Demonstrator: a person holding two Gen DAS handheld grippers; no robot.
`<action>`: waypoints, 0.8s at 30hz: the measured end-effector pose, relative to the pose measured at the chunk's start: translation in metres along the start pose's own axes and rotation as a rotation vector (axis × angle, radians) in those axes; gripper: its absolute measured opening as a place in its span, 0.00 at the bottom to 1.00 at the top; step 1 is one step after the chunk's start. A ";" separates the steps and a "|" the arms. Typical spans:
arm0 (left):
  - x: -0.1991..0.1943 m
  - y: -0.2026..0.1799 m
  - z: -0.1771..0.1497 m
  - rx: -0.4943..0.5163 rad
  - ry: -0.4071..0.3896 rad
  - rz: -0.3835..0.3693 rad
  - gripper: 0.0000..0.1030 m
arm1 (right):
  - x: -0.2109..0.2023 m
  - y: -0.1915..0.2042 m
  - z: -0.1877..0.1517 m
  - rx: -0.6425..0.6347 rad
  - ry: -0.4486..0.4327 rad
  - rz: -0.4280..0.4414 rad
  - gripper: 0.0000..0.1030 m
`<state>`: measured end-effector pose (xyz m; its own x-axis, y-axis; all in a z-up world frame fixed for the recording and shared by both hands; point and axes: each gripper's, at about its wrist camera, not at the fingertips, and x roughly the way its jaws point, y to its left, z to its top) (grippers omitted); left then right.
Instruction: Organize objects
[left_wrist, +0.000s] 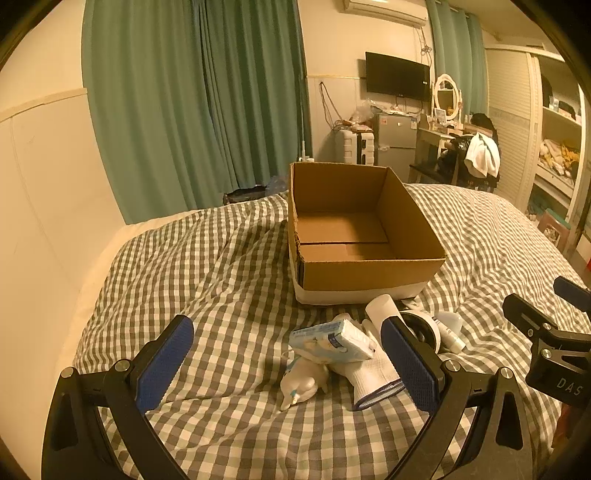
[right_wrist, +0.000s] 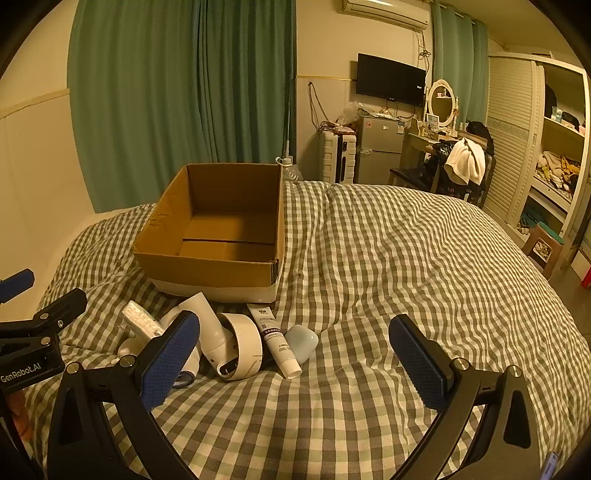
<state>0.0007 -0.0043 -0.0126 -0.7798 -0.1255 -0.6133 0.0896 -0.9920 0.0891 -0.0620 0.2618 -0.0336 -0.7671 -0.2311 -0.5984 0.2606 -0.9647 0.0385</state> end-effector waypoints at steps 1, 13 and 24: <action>-0.001 0.000 0.000 -0.001 -0.001 0.002 1.00 | 0.000 0.000 0.000 -0.001 -0.004 0.001 1.00; 0.004 0.008 -0.004 -0.048 -0.015 -0.036 1.00 | 0.003 0.003 0.000 -0.001 -0.008 0.015 1.00; 0.015 0.010 -0.006 -0.054 0.025 -0.080 1.00 | 0.009 0.007 -0.004 -0.025 0.022 0.017 1.00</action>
<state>-0.0064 -0.0161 -0.0251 -0.7704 -0.0451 -0.6359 0.0610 -0.9981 -0.0030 -0.0651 0.2537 -0.0419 -0.7493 -0.2441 -0.6156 0.2883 -0.9571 0.0286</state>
